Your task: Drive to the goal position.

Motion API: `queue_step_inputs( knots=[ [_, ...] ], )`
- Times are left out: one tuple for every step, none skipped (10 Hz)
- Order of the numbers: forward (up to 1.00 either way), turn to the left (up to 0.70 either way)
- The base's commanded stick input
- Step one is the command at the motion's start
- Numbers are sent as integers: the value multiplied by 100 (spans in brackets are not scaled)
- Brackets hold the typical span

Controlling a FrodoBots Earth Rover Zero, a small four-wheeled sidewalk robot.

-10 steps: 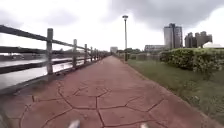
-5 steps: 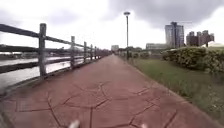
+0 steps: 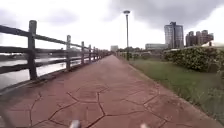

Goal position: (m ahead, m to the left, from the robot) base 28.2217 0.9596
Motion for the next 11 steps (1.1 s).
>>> queue_step_inputs(
  knots=[
    [70, 0],
    [70, 0],
    [70, 0],
    [70, 0],
    [70, 0],
    [70, 0],
    [70, 0],
    [70, 0],
    [70, 0],
    [70, 0],
    [70, 0]
  ],
)
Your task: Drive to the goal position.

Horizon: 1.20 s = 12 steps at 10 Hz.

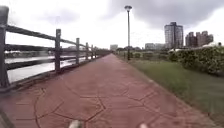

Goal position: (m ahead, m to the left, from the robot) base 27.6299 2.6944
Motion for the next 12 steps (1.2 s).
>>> queue_step_inputs(
  knots=[
    [70, 0],
    [70, 0],
    [70, 0],
    [70, 0],
    [70, 0],
    [70, 0],
    [70, 0],
    [70, 0],
    [70, 0],
    [70, 0],
    [70, 0],
    [70, 0]
  ],
)
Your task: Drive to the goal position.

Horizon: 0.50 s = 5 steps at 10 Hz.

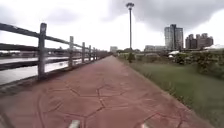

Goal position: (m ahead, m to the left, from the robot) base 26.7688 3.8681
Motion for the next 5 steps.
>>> queue_step_inputs(
  knots=[
    [70, 0],
    [70, 0],
    [70, 0],
    [70, 0],
    [70, 0]
  ],
)
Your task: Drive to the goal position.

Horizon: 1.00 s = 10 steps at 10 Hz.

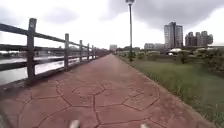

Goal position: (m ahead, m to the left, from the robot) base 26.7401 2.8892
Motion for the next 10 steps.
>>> queue_step_inputs(
  knots=[
    [70, 0],
    [70, 0],
    [70, 0],
    [70, 0],
    [70, 0],
    [70, 0],
    [70, 0],
    [70, 0],
    [70, 0],
    [70, 1]
  ],
)
